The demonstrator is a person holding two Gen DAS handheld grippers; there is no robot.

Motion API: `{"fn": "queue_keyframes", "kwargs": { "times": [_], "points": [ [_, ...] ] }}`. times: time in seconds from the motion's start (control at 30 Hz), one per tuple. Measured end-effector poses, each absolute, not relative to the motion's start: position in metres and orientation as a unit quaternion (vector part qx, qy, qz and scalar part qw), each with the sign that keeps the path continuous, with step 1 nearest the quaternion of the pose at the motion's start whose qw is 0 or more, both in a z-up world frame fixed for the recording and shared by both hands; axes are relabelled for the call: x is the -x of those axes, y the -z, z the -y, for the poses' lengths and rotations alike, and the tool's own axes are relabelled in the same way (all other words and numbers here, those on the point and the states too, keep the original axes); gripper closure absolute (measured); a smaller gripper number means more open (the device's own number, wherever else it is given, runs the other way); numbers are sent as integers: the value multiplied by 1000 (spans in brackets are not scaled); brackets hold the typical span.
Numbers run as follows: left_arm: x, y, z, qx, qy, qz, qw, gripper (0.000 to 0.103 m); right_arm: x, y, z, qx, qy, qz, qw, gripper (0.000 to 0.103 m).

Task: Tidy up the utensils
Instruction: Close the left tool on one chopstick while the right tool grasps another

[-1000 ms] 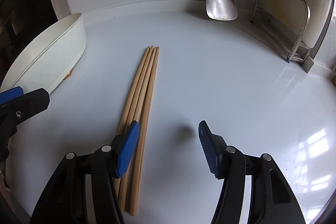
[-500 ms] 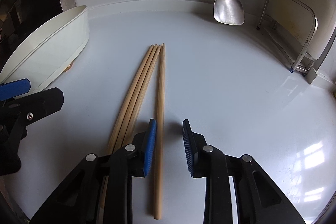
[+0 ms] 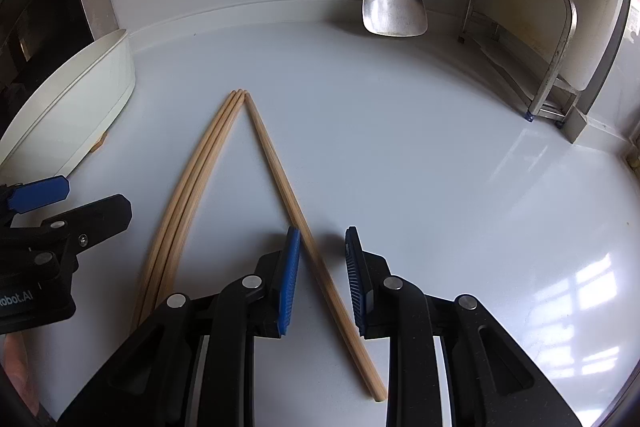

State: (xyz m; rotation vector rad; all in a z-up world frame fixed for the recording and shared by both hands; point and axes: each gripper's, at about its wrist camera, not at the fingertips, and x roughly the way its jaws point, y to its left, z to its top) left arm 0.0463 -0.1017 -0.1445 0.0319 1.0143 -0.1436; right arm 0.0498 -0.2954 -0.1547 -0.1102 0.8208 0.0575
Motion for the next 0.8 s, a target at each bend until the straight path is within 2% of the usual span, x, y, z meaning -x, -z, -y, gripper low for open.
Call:
{"fn": "queue_keyframes", "kwargs": {
  "times": [0.13, 0.4, 0.8],
  "points": [
    [-50, 154, 106, -19, 63, -494, 867, 12, -50, 154, 299, 53, -35, -399, 915, 77],
    [-51, 164, 108, -30, 54, -502, 863, 12, -48, 156, 304, 46, -38, -393, 917, 76],
    [-55, 172, 113, -38, 47, -505, 861, 6, -50, 157, 305, 46, -43, -390, 919, 70]
  ]
}}
